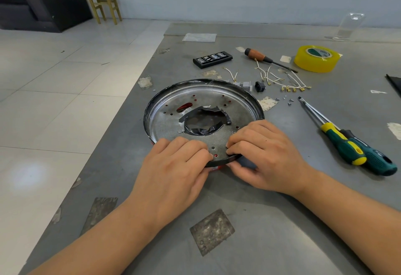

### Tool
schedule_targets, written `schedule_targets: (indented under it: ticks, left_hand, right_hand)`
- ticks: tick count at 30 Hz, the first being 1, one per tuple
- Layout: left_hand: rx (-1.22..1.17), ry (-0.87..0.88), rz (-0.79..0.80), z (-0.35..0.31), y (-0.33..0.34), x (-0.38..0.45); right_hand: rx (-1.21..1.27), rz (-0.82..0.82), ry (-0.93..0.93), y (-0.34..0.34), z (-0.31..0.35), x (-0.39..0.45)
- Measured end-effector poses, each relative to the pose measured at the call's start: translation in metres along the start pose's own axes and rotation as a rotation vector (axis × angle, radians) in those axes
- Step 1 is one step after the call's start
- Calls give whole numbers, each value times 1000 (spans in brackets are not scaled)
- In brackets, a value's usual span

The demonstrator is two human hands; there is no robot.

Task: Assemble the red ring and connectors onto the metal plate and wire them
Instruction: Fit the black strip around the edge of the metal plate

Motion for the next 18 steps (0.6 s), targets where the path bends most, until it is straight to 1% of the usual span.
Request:
schedule_targets:
  ticks: [7, 18]
  left_hand:
    - [11, 27, -13, -1, -1, -1]
    - [-4, 4, 14, -3, -1, 1]
  right_hand:
    - [-14, 12, -12, -1, 1, -1]
    - [-33, 14, -12, -1, 0, -1]
Point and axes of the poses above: each hand's wrist, its own x-axis towards the middle knuckle, its own y-axis out of the palm, z = x × y, the point moved 5 cm from there along x, towards the middle knuckle, and after that the axes turned 9 degrees about -z, right-handed, at the moved point
